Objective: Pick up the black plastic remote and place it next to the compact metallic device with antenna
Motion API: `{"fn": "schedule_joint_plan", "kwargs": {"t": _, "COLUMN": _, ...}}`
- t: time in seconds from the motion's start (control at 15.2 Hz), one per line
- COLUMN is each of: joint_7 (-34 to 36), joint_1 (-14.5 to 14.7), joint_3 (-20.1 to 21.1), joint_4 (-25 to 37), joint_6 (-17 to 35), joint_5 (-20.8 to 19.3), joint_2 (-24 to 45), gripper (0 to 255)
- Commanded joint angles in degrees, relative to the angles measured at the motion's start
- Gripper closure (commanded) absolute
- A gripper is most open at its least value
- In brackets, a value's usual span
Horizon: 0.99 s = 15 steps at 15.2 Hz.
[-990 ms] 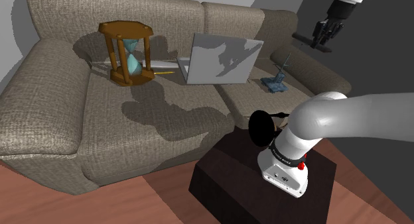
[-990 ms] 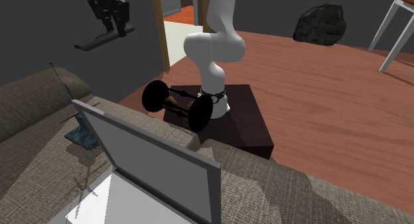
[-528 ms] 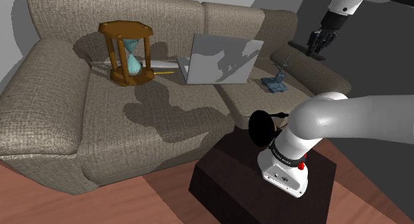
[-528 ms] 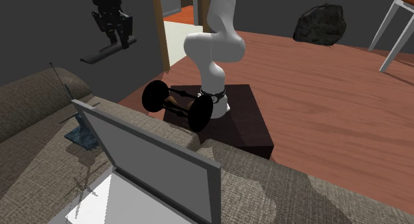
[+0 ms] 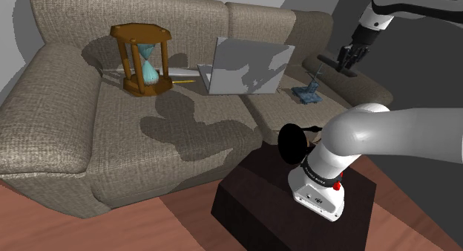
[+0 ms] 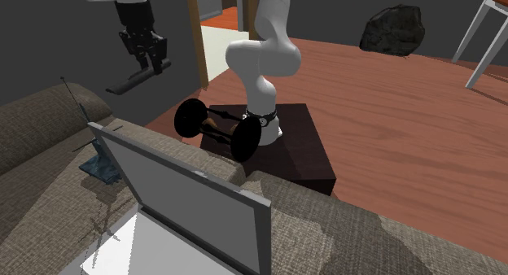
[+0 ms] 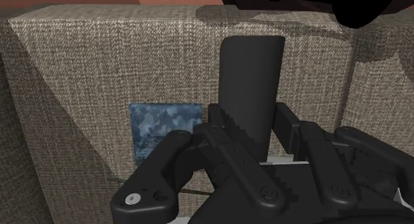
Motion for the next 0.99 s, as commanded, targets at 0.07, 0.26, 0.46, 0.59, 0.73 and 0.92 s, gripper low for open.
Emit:
{"fn": "schedule_joint_plan", "kwargs": {"t": 0.07, "joint_7": 0.1, "joint_1": -0.3, "joint_3": -1.1, "joint_4": -2.3, "joint_6": 2.2, "joint_5": -1.0, "joint_2": -0.2, "gripper": 255}}
{"fn": "schedule_joint_plan", "kwargs": {"t": 0.26, "joint_7": 0.4, "joint_1": -0.6, "joint_3": -2.2, "joint_4": -4.4, "joint_6": 4.3, "joint_5": -1.9, "joint_2": -0.2, "gripper": 255}}
{"fn": "schedule_joint_plan", "kwargs": {"t": 0.46, "joint_7": 0.6, "joint_1": -0.9, "joint_3": -3.3, "joint_4": -6.4, "joint_6": 6.5, "joint_5": -2.9, "joint_2": -0.1, "gripper": 255}}
{"fn": "schedule_joint_plan", "kwargs": {"t": 0.59, "joint_7": 0.7, "joint_1": -1.1, "joint_3": -4.1, "joint_4": -7.7, "joint_6": 8.0, "joint_5": -3.6, "joint_2": 0.1, "gripper": 255}}
{"fn": "schedule_joint_plan", "kwargs": {"t": 0.73, "joint_7": 0.9, "joint_1": -1.2, "joint_3": -4.9, "joint_4": -8.9, "joint_6": 9.5, "joint_5": -4.3, "joint_2": 0.3, "gripper": 255}}
{"fn": "schedule_joint_plan", "kwargs": {"t": 0.92, "joint_7": 1.1, "joint_1": -1.4, "joint_3": -6.2, "joint_4": -10.7, "joint_6": 11.8, "joint_5": -5.4, "joint_2": 0.8, "gripper": 255}}
